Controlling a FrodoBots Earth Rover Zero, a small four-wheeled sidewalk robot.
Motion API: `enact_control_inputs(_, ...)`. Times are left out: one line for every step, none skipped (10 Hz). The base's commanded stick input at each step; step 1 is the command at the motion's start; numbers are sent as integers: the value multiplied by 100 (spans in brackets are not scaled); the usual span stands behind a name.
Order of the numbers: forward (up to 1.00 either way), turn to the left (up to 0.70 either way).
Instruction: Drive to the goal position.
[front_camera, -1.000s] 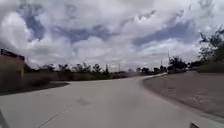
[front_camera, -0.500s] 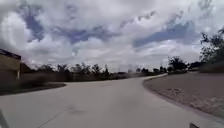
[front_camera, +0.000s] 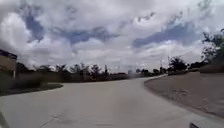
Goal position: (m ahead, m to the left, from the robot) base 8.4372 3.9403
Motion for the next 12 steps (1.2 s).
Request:
enact_control_inputs(69,1)
enact_control_inputs(69,1)
enact_control_inputs(69,1)
enact_control_inputs(69,1)
enact_control_inputs(69,2)
enact_control_inputs(69,6)
enact_control_inputs(69,14)
enact_control_inputs(69,14)
enact_control_inputs(69,14)
enact_control_inputs(69,14)
enact_control_inputs(69,14)
enact_control_inputs(69,14)
